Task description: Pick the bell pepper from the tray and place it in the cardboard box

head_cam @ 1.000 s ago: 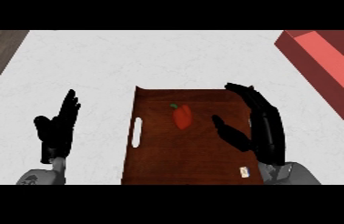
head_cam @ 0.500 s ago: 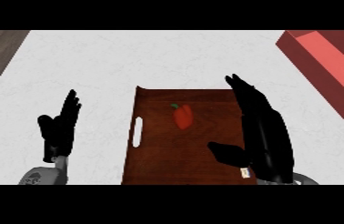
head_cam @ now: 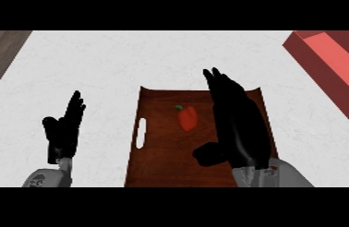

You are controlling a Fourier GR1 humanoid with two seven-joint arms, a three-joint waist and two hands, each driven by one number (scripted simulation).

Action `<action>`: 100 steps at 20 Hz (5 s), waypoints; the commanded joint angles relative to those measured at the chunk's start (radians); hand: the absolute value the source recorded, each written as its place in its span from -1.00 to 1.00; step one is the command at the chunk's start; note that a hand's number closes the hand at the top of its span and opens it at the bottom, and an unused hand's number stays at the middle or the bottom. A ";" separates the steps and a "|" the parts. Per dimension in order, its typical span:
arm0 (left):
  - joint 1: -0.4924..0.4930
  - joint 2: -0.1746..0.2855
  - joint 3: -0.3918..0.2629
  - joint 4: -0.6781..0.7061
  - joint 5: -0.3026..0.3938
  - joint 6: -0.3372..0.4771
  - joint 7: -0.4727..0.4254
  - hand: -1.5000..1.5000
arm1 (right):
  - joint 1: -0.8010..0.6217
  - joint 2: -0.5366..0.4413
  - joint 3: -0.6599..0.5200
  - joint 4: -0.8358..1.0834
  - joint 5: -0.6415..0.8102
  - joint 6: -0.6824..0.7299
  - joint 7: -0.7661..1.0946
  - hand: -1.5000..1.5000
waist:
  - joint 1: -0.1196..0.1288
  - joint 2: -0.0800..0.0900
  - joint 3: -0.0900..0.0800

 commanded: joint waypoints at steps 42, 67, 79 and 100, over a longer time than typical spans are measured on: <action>0.017 -0.017 0.040 -0.057 -0.028 -0.040 0.040 0.00 | -0.201 0.188 0.047 0.557 -0.077 0.018 0.307 -1.00 | 0.001 -0.002 0.001; -0.039 -0.046 0.069 -0.018 -0.084 -0.040 0.086 0.00 | -0.210 0.189 0.077 0.891 -0.100 -0.200 0.081 -1.00 | 0.006 0.003 0.002; -0.008 -0.083 0.074 -0.019 -0.118 -0.053 0.030 0.00 | -0.306 0.189 0.144 0.924 -0.065 -0.263 0.014 1.00 | 0.010 0.003 0.002; 0.005 -0.103 0.101 -0.003 -0.121 -0.067 0.016 0.00 | -0.526 -0.120 -0.255 1.078 -0.022 -0.216 -0.051 1.00 | -0.001 0.001 0.001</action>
